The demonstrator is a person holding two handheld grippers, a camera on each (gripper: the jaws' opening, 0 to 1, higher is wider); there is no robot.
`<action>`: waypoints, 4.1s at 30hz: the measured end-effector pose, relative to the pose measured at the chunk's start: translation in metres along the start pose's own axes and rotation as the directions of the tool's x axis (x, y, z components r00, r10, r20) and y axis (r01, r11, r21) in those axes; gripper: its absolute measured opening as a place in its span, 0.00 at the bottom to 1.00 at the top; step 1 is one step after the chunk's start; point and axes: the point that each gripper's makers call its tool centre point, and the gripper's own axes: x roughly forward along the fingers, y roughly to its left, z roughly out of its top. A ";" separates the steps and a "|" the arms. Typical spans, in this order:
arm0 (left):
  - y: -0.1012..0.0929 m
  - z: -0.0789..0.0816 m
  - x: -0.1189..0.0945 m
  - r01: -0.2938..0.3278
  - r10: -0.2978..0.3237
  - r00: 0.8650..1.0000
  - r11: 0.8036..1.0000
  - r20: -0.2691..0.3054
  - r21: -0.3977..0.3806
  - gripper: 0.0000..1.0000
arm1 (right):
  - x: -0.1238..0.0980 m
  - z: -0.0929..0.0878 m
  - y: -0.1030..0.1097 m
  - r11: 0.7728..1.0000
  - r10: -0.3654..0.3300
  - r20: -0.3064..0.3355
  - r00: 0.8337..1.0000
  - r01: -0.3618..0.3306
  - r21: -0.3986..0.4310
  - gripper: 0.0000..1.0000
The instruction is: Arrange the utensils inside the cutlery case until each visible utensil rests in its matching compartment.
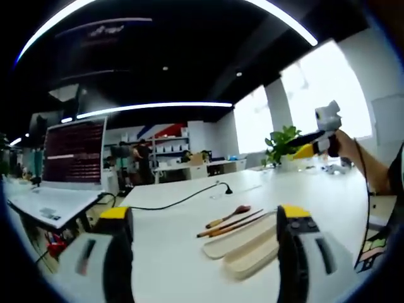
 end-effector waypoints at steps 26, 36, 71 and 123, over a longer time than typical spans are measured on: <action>0.004 -0.005 0.000 0.000 0.000 1.000 1.000 -0.018 0.003 1.00 | 0.094 -0.029 0.009 0.981 0.180 -0.101 0.978 -0.186 -0.059 0.71; 0.010 -0.006 -0.001 -0.021 0.021 1.000 1.000 -0.021 0.013 1.00 | 0.113 -0.046 0.014 0.968 0.225 -0.161 0.961 -0.239 -0.075 0.62; -0.001 -0.023 0.006 0.052 -0.048 0.995 0.998 -0.092 0.040 1.00 | 0.153 -0.115 0.062 0.815 0.357 -0.608 0.709 -0.555 -0.169 0.26; -0.010 -0.030 0.009 0.123 -0.123 0.990 0.992 -0.072 -0.007 0.96 | 0.167 -0.146 0.111 0.563 0.320 -0.905 0.280 -0.824 -0.056 0.05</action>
